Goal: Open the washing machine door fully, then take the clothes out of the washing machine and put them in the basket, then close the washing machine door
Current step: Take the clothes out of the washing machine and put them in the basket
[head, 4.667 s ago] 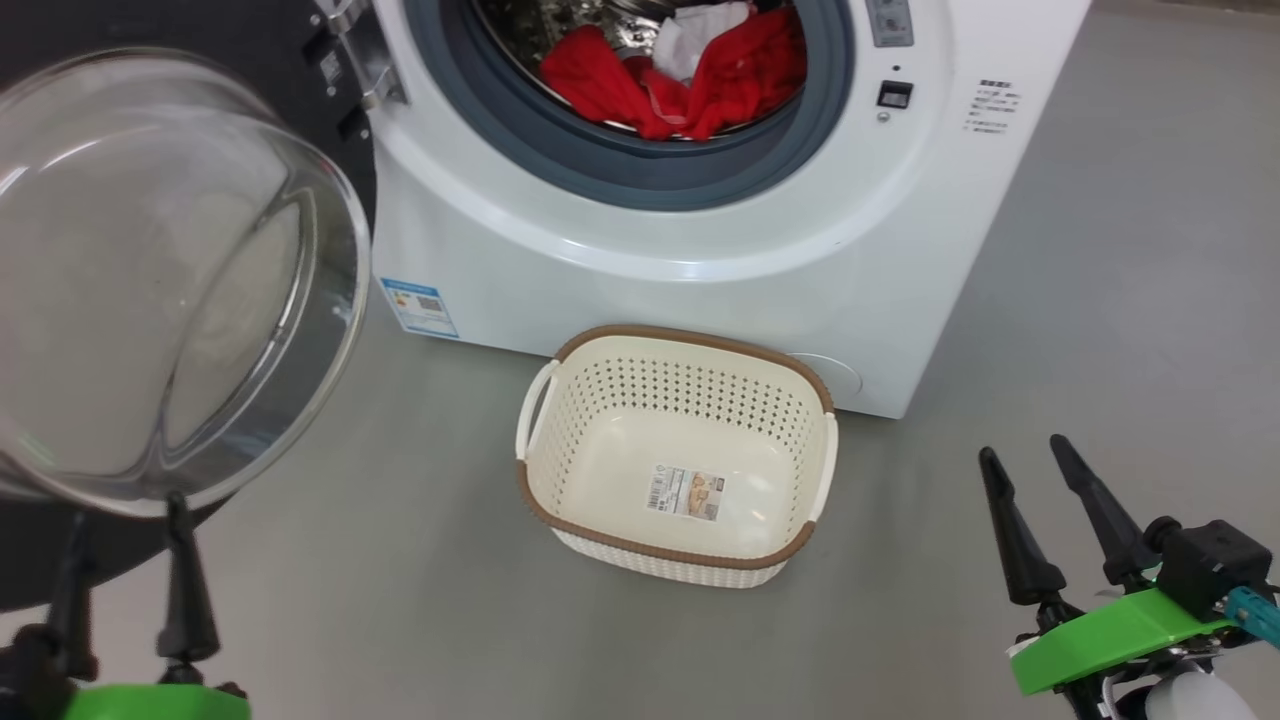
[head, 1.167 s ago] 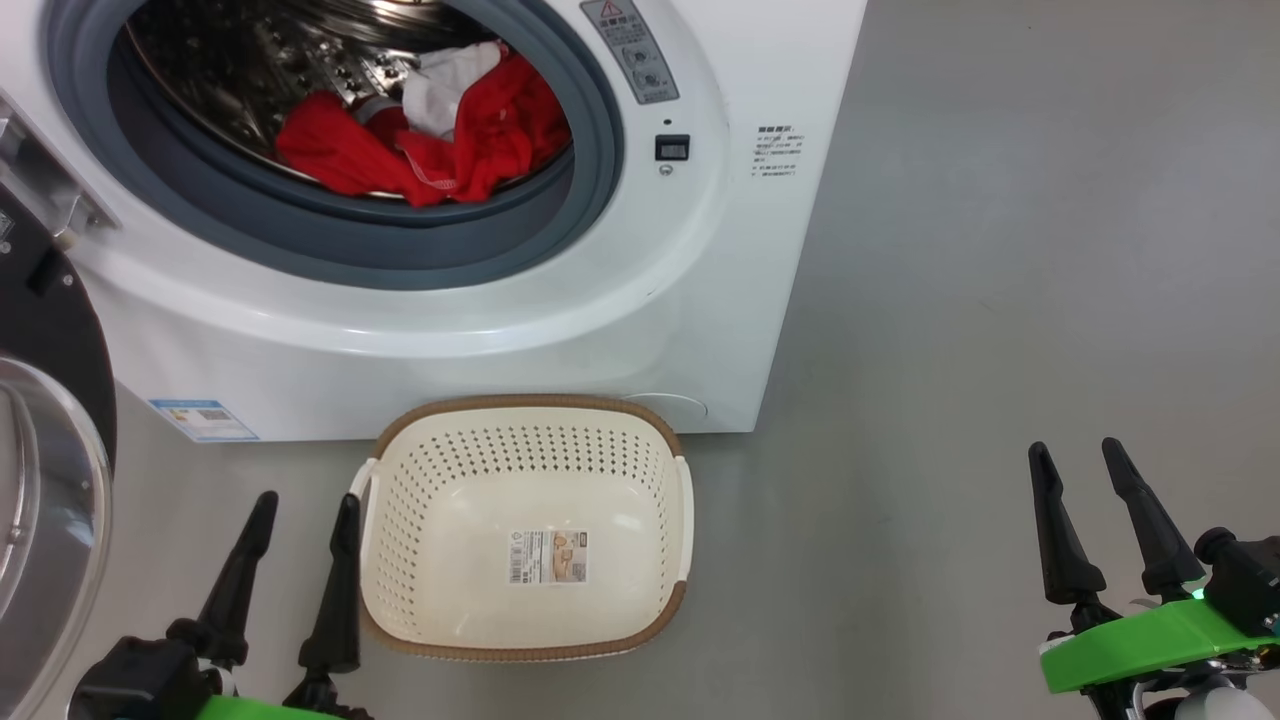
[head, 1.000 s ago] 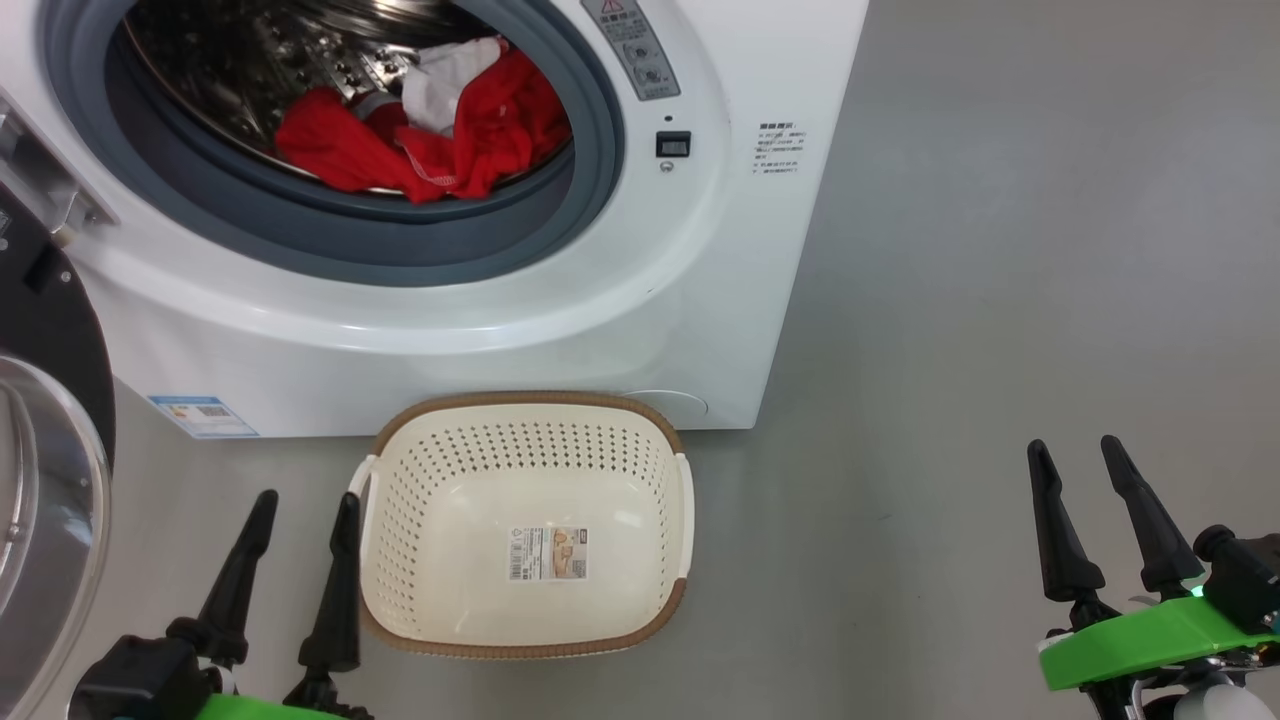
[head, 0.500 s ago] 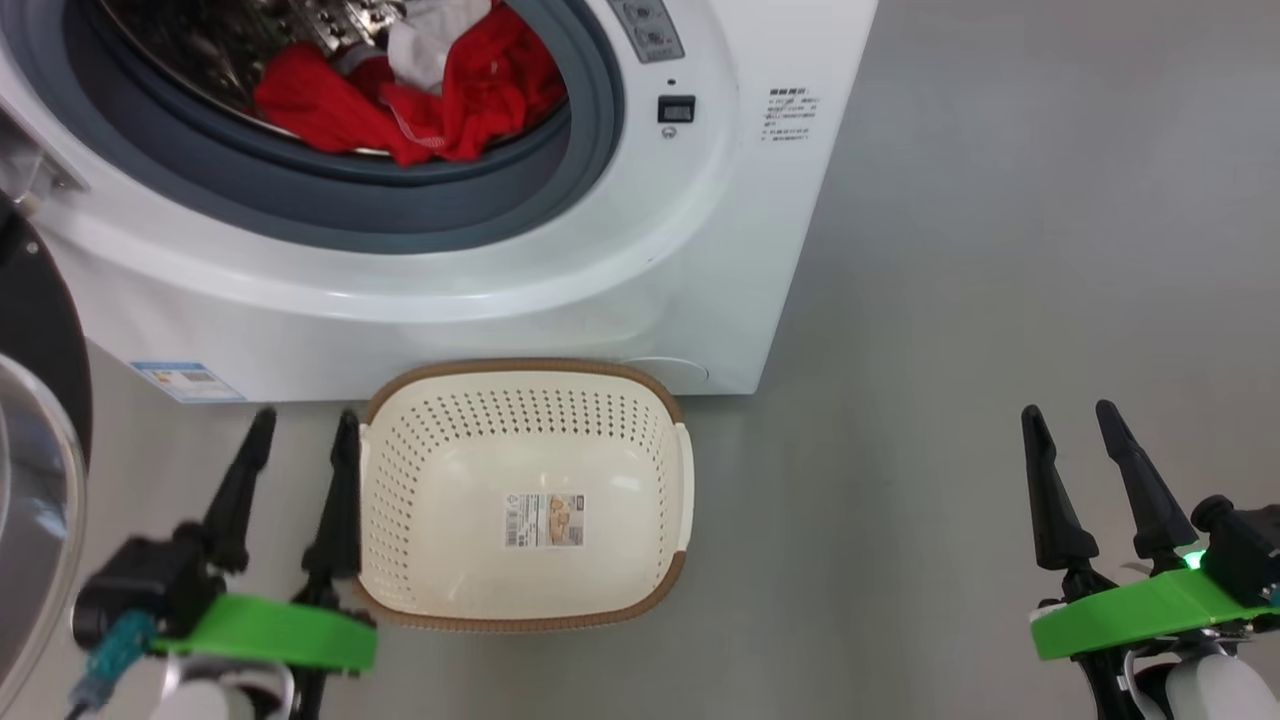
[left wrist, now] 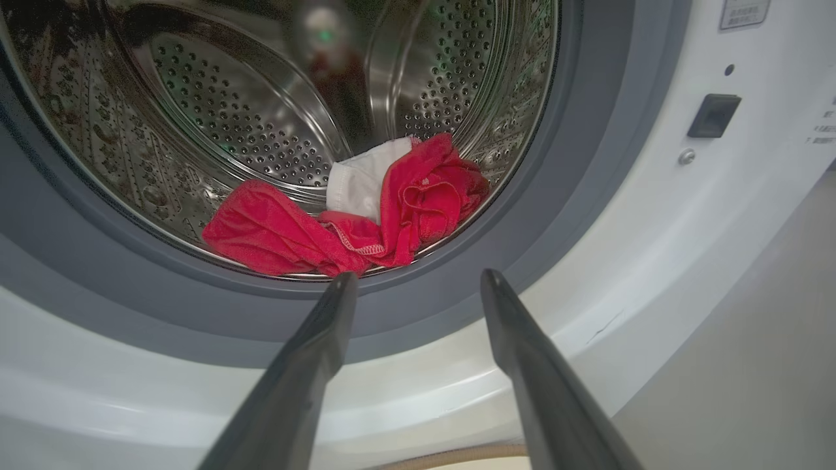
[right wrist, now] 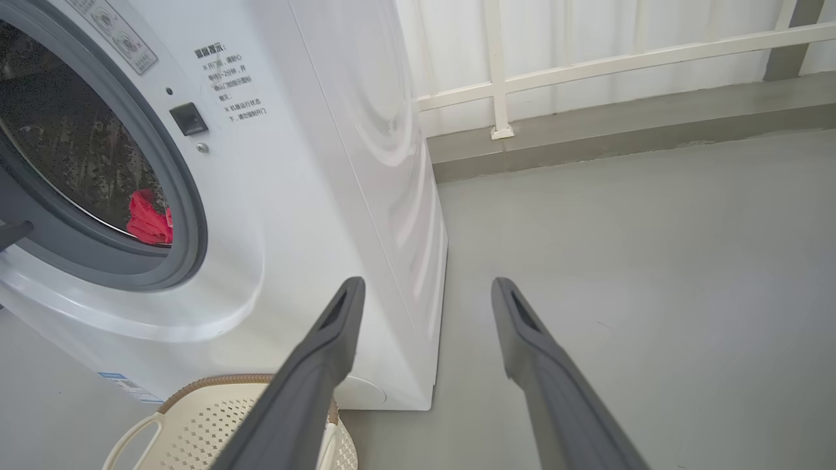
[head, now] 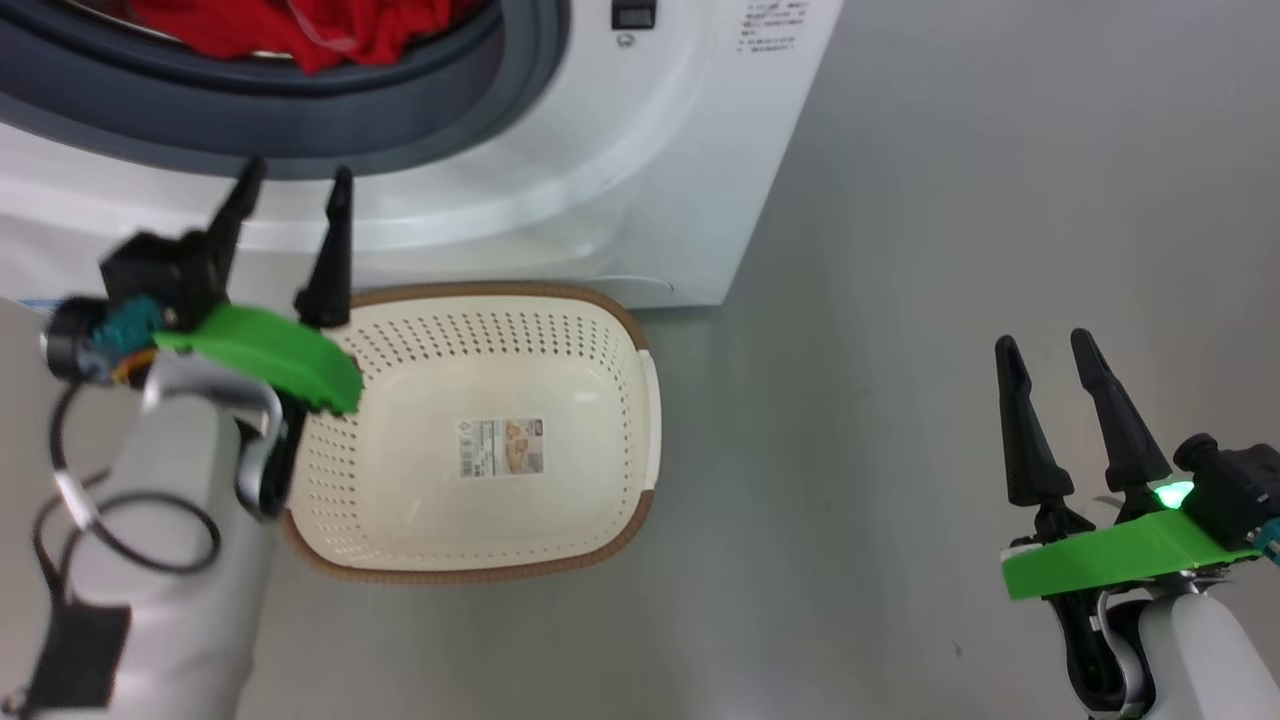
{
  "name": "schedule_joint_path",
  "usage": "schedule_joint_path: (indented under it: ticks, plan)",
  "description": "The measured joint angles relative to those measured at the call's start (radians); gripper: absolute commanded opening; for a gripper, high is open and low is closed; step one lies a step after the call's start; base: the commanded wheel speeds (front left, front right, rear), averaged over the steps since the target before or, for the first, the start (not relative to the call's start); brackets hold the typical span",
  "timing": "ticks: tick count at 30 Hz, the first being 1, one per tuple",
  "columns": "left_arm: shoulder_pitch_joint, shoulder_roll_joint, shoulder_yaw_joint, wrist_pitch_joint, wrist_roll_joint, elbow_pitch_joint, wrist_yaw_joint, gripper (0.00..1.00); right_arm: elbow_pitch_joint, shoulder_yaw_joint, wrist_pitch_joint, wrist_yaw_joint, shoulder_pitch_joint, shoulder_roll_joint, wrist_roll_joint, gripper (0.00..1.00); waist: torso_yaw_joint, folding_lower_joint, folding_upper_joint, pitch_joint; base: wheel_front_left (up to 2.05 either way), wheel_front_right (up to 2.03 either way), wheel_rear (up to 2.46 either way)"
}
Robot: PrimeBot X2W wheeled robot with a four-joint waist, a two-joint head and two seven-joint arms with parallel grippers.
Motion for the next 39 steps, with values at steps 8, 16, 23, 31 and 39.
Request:
schedule_joint_path:
  ticks: [8,16,23,31,39]
  plan:
    - [-0.292,0.045,-0.036,0.051,-0.04,0.219,0.0,1.0,-0.01,0.007,0.0,0.0,-0.049,0.014,0.0,1.0,-0.048,0.0,0.0,0.092,0.0,0.0,0.0]
    - [-0.458,0.082,-0.11,0.107,-0.072,0.357,0.0,1.0,-0.02,0.017,0.0,0.0,-0.092,0.02,0.009,1.0,-0.091,0.0,0.0,0.175,0.0,0.0,0.0]
    - [-0.553,0.105,-0.157,0.124,-0.091,0.413,0.0,1.0,-0.024,0.03,0.0,0.0,-0.12,0.021,0.022,1.0,-0.117,0.0,0.0,0.227,0.0,0.0,0.0]
    - [-0.629,0.146,-0.195,0.114,-0.093,0.49,0.0,1.0,-0.032,0.057,0.0,0.0,-0.14,0.021,0.034,1.0,-0.153,0.0001,0.0,0.272,0.0,0.0,0.0]
    - [-0.663,0.162,-0.232,0.109,-0.093,0.542,0.0,0.84,-0.04,0.061,0.0,0.0,-0.141,0.021,0.035,1.0,-0.181,0.0,0.0,0.294,0.0,0.0,0.0]
